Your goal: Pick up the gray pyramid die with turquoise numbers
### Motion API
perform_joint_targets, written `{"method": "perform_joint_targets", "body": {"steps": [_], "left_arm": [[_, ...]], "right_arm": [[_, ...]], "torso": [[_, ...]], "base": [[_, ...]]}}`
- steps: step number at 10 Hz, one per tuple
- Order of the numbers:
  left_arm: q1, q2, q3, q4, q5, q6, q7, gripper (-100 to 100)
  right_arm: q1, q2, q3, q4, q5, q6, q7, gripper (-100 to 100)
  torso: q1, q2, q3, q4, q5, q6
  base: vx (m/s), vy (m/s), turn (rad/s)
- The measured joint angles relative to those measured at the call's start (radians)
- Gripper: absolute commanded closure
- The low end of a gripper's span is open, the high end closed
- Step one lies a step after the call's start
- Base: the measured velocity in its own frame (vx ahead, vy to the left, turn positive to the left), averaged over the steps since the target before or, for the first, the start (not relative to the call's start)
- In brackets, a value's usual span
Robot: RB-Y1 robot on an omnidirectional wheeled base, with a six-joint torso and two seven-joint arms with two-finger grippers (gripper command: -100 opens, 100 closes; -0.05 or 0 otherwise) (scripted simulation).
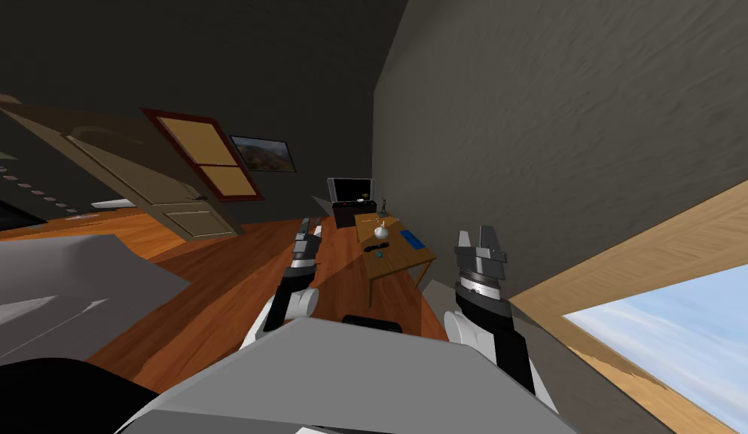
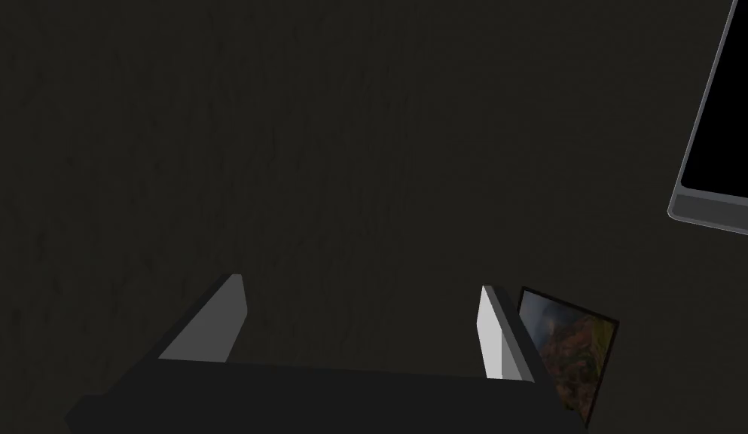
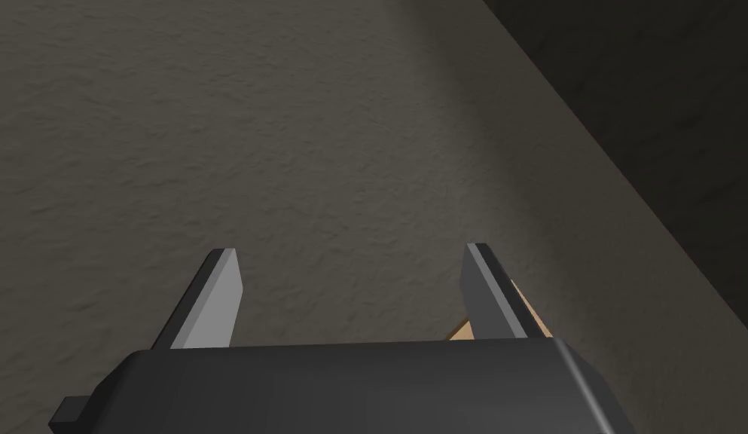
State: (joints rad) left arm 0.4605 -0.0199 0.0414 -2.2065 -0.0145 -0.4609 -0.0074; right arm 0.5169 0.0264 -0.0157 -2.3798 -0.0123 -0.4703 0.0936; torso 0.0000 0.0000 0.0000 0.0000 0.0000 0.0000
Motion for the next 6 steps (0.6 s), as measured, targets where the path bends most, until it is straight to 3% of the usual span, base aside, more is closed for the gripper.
{"method": "perform_joint_targets", "body": {"steps": [6], "left_arm": [[-0.053, 0.105, 0.047, 0.137, 0.034, -0.010, -0.046, -100]], "right_arm": [[0.000, 0.000, 0.000, 0.000, 0.000, 0.000, 0.000, 0]], "torso": [[0.001, 0.001, 0.000, 0.000, 0.000, 0.000]], "base": [[-0.014, 0.005, -0.114]]}}
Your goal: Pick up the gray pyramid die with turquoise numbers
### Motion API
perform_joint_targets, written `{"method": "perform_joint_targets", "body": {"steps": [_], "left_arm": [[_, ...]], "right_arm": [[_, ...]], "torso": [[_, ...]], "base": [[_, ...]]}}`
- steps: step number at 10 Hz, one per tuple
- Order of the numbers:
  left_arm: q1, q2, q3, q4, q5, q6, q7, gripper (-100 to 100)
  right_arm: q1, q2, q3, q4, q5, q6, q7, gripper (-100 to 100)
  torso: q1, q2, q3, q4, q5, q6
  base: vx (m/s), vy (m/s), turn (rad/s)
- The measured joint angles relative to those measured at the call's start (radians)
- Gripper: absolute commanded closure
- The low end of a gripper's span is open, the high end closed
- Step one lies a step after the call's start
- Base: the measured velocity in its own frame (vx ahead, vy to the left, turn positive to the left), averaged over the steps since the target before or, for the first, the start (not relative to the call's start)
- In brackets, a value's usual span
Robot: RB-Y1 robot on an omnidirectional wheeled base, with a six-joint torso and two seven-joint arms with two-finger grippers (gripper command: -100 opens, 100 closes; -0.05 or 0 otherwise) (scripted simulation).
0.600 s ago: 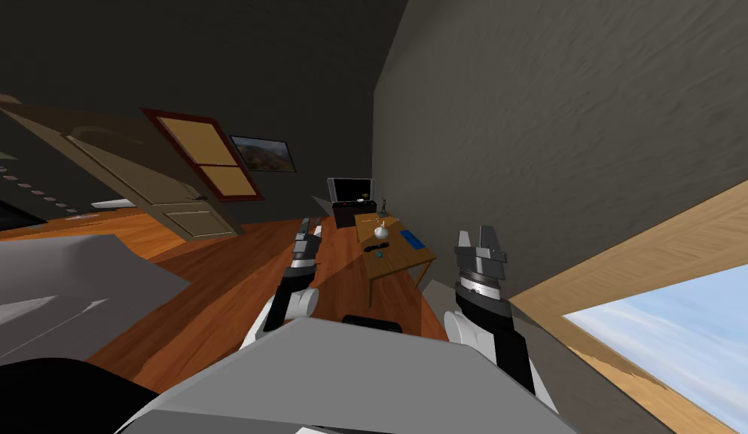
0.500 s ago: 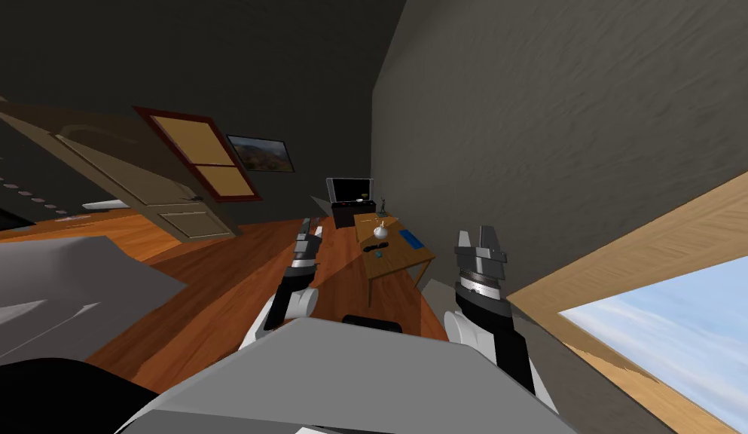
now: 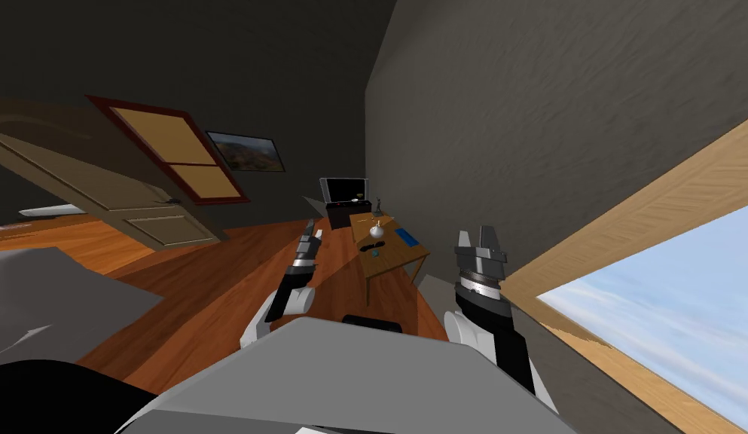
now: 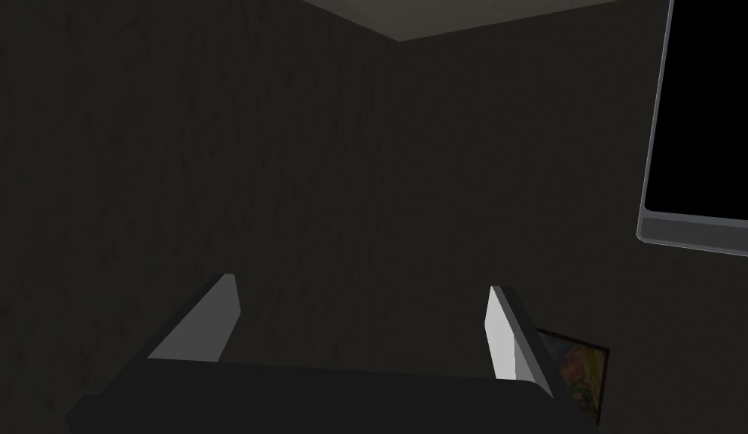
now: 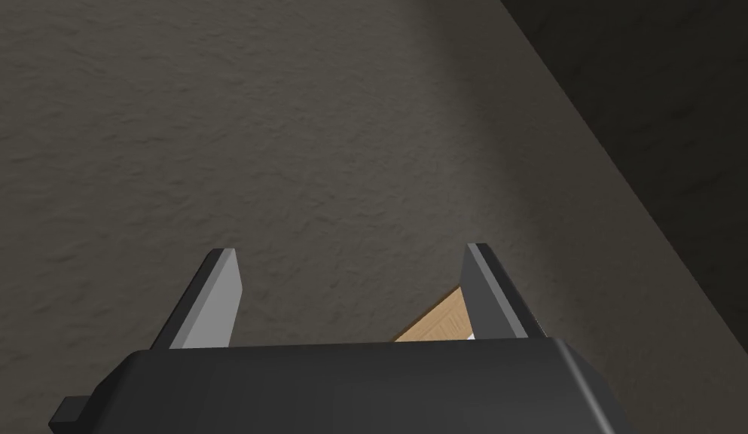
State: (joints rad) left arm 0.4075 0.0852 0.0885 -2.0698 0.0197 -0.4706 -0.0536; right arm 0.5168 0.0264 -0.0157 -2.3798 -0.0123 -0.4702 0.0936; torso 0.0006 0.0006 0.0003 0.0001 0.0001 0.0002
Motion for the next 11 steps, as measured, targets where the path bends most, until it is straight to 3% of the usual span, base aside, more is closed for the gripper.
{"method": "perform_joint_targets", "body": {"steps": [2, 11], "left_arm": [[-0.027, 0.029, 0.019, 0.064, 0.014, -0.004, -0.021, -100], [-0.116, 0.091, 0.058, 0.297, 0.043, -0.016, -0.098, -100]], "right_arm": [[0.000, 0.000, 0.000, 0.000, 0.000, 0.000, 0.000, 0], [0.000, 0.000, 0.000, 0.000, 0.000, 0.000, 0.000, 0]], "torso": [[0.000, 0.000, 0.000, 0.000, 0.000, 0.000], [-0.001, -0.001, -0.001, 0.000, 0.000, 0.000]], "base": [[-0.007, -0.002, -0.100], [0.001, -0.008, -0.099]]}}
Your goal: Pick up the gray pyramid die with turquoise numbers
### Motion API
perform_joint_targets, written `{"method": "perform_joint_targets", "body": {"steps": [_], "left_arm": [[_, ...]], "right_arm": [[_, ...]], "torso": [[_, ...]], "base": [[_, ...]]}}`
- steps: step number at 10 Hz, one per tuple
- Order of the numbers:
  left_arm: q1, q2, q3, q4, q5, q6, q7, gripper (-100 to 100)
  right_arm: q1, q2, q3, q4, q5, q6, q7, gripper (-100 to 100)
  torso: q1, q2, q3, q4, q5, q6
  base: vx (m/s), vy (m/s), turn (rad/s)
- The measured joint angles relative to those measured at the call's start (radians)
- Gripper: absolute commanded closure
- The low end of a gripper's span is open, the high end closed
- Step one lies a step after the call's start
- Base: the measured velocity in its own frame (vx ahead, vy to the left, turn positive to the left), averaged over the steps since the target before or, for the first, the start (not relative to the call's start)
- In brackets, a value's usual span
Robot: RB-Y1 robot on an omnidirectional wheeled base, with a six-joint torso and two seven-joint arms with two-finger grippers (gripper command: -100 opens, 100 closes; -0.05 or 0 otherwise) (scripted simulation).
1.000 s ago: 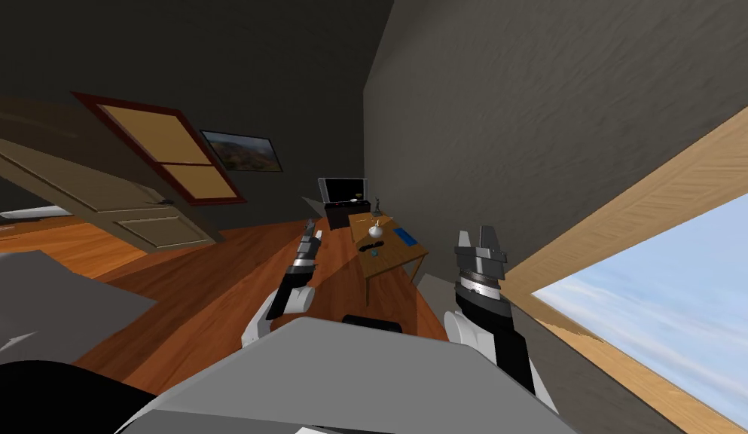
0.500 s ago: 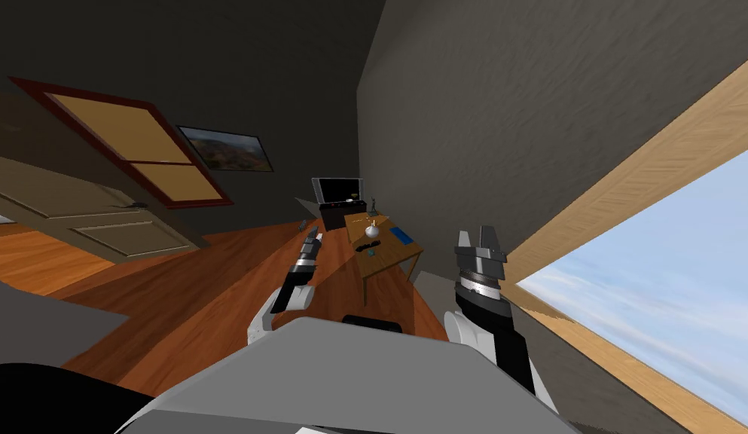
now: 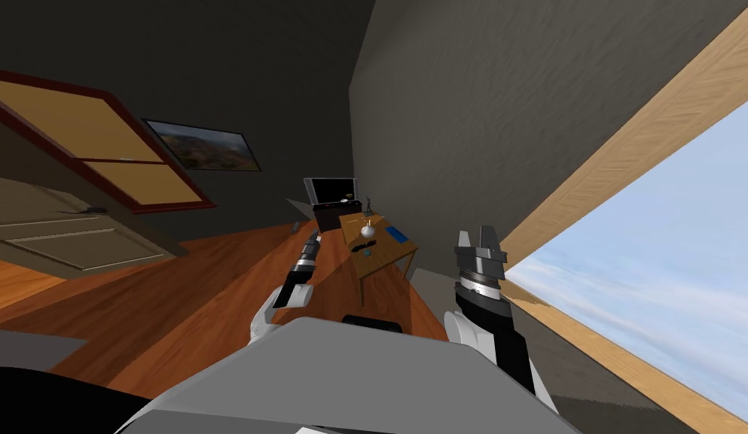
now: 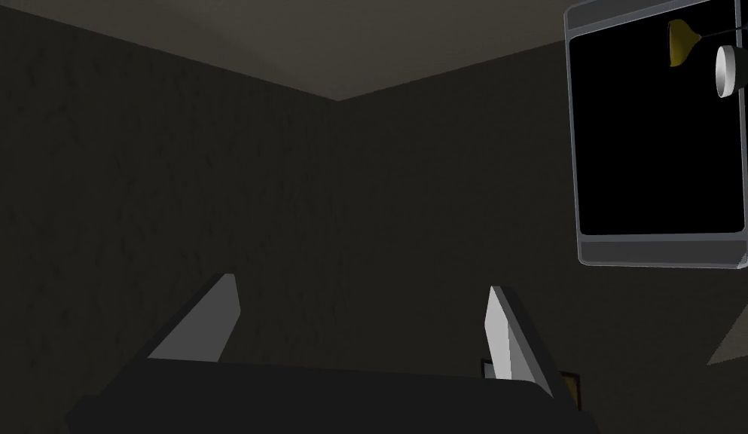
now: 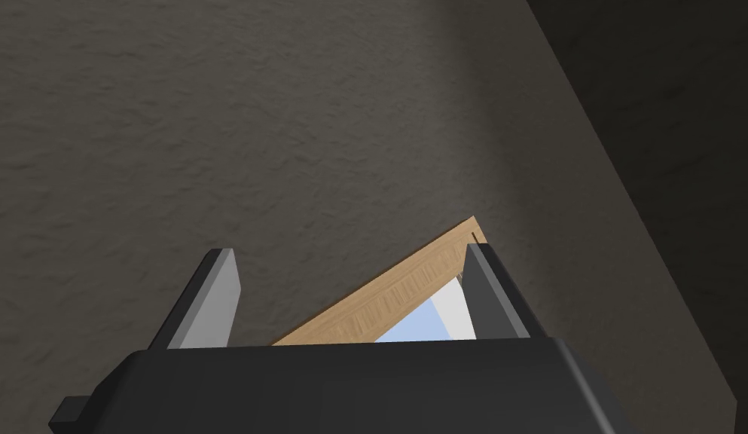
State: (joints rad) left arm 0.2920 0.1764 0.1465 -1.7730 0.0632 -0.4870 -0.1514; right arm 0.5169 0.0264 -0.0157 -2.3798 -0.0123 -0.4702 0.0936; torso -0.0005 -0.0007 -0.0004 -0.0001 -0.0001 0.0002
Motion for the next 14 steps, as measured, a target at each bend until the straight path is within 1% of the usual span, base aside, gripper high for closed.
{"method": "perform_joint_targets", "body": {"steps": [1, 3, 7, 8, 9, 12, 14], "left_arm": [[-0.004, 0.003, 0.001, 0.020, 0.002, -0.001, -0.007, -100], [-0.022, 0.009, 0.005, 0.077, 0.004, -0.011, -0.027, -100], [-0.059, 0.037, 0.016, 0.189, 0.015, -0.019, -0.058, -100], [-0.072, 0.042, 0.017, 0.231, 0.016, -0.030, -0.070, -100], [-0.074, 0.044, 0.017, 0.248, 0.017, -0.030, -0.078, -100], [-0.106, 0.062, 0.020, 0.325, 0.021, -0.028, -0.108, -100], [-0.115, 0.063, 0.019, 0.374, 0.021, -0.036, -0.121, -100]], "right_arm": [[0.000, 0.000, 0.000, 0.000, 0.000, 0.000, 0.000, 0], [0.000, 0.000, 0.000, 0.000, 0.000, 0.000, 0.000, 0], [0.000, 0.000, 0.000, 0.000, 0.000, 0.000, 0.000, 0], [0.000, 0.000, 0.000, 0.000, 0.000, 0.000, 0.000, 0], [0.000, 0.000, 0.000, 0.000, 0.000, 0.000, 0.000, 0], [0.000, 0.000, 0.000, 0.000, 0.000, 0.000, 0.000, 0], [0.000, 0.000, 0.000, 0.000, 0.000, 0.000, 0.000, 0]], "torso": [[0.000, 0.000, 0.000, 0.000, 0.000, -0.001], [0.000, 0.000, 0.000, 0.000, 0.000, -0.001], [0.000, 0.000, 0.000, 0.000, 0.000, -0.001], [-0.001, -0.001, 0.000, 0.000, 0.000, 0.000], [0.000, 0.000, 0.000, 0.000, 0.000, -0.001], [-0.001, -0.001, 0.000, 0.000, 0.000, 0.000], [0.000, 0.000, 0.000, 0.000, 0.000, -0.001]], "base": [[0.004, -0.012, -0.123], [0.006, -0.012, -0.100], [0.011, -0.014, -0.104], [0.015, -0.012, -0.073], [0.017, -0.015, -0.124], [0.016, -0.016, -0.096], [0.013, -0.011, -0.062]]}}
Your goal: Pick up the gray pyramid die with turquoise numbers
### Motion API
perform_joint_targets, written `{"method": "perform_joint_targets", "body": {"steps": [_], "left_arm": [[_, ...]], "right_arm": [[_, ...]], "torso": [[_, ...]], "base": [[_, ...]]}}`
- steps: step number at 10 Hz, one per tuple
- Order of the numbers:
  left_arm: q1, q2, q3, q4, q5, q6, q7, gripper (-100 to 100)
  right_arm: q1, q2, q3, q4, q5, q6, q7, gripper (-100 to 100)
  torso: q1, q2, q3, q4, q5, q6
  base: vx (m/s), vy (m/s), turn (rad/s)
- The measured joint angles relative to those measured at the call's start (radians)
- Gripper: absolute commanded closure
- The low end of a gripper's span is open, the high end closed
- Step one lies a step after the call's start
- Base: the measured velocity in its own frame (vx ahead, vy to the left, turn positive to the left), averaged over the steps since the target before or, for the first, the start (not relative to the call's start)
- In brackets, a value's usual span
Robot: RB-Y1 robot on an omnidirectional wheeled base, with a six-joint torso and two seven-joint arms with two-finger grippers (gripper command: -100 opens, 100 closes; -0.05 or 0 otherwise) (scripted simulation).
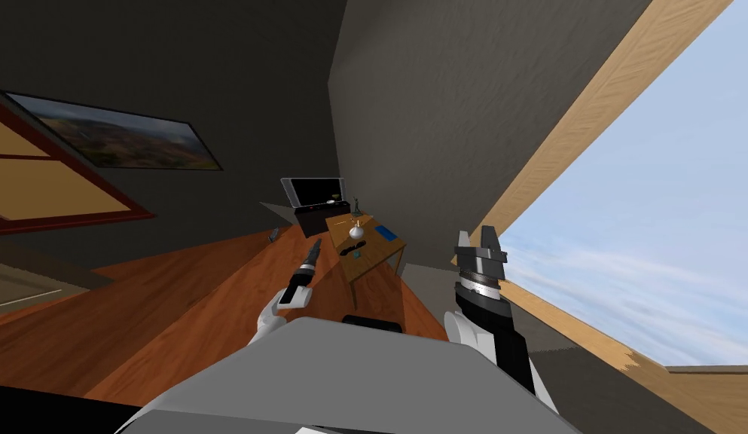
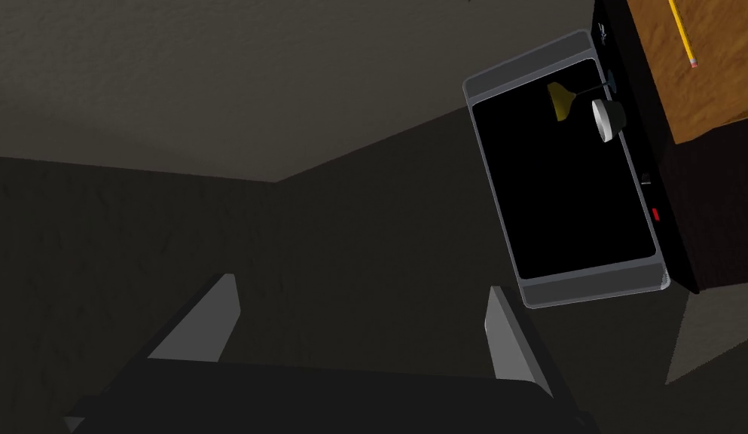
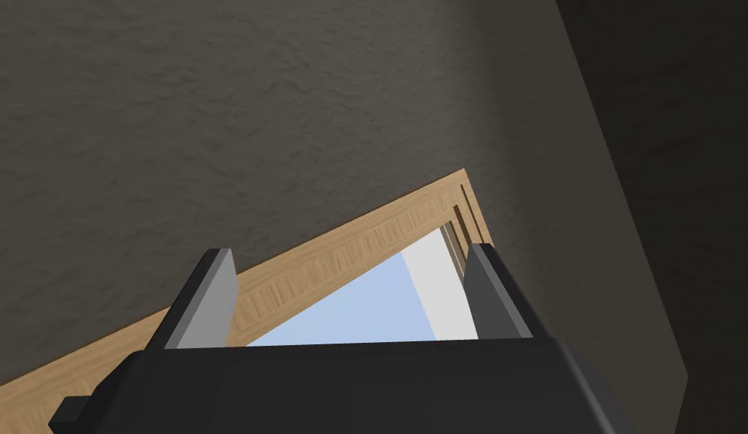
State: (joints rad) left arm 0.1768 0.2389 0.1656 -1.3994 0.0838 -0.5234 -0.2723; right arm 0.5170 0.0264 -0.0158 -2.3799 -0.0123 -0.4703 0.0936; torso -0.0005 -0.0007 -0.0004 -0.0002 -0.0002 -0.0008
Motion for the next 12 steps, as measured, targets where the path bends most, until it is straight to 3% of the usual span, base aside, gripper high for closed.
{"method": "perform_joint_targets", "body": {"steps": [9, 12], "left_arm": [[-0.089, 0.045, -0.010, 0.296, 0.000, -0.042, -0.087, -100], [-0.107, 0.068, -0.016, 0.372, -0.001, -0.046, -0.106, -100]], "right_arm": [[0.000, 0.000, 0.000, 0.000, 0.000, 0.000, 0.000, 0], [0.000, 0.000, 0.000, 0.000, 0.000, 0.000, 0.000, 0]], "torso": [[-0.001, -0.001, -0.001, 0.000, 0.000, 0.000], [-0.001, -0.001, -0.001, 0.000, 0.000, 0.000]], "base": [[0.026, -0.019, -0.103], [0.027, -0.016, -0.062]]}}
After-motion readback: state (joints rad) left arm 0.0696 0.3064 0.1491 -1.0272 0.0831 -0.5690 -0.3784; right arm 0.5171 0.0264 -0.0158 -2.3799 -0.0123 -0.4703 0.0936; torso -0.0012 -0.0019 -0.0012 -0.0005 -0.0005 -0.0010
